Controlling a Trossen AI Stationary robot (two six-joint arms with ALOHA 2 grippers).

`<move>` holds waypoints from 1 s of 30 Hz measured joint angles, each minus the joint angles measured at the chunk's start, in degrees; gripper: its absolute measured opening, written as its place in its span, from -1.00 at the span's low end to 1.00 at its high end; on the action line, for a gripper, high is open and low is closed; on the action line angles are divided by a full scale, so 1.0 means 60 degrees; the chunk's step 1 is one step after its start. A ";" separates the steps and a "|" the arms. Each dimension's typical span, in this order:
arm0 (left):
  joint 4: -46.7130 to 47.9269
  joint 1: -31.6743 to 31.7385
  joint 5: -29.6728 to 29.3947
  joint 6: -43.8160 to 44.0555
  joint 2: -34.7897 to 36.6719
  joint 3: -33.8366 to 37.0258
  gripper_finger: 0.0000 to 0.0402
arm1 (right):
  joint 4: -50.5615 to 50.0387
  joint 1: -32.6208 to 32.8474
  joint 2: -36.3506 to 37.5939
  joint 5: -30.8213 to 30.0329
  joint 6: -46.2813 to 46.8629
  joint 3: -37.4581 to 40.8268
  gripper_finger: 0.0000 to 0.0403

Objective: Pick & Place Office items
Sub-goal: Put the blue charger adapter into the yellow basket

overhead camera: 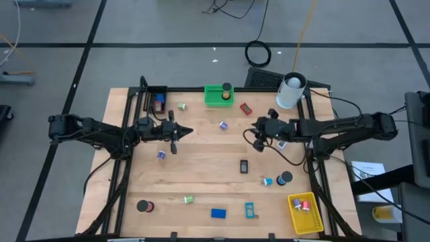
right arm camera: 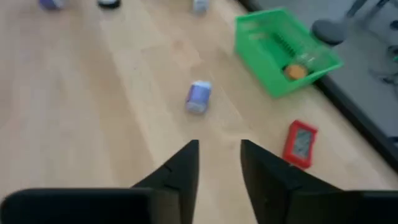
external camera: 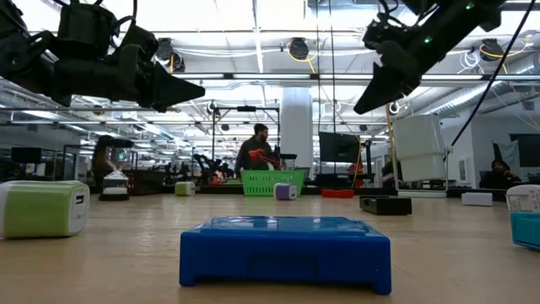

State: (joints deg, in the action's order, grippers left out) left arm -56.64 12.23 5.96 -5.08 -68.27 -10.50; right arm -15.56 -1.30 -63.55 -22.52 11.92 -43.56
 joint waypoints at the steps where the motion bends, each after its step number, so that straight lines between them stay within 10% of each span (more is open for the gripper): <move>1: 0.0000 0.0000 -0.0001 0.0048 0.0000 0.0000 -0.89 | -0.0144 0.0191 0.0000 0.0000 0.0105 -0.0001 -0.34; 7: 0.0000 0.0000 -0.0001 0.0014 0.0000 -0.0008 -0.89 | -0.0364 0.1605 0.0000 -0.0306 0.0601 -0.0001 -0.21; 18: -0.0011 0.0000 -0.0001 0.0123 0.0000 -0.0011 -0.89 | -0.0658 0.3647 -0.0033 -0.1198 0.1403 -0.0001 -0.97; 30: -0.0025 0.0000 -0.0004 0.0149 0.0000 -0.0011 -0.89 | -0.2373 0.4124 -0.1342 -0.1415 0.1902 -0.1656 -0.96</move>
State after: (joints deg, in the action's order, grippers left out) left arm -56.80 12.23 5.94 -4.19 -68.27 -10.57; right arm -29.80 23.44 -71.60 -31.01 23.34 -53.50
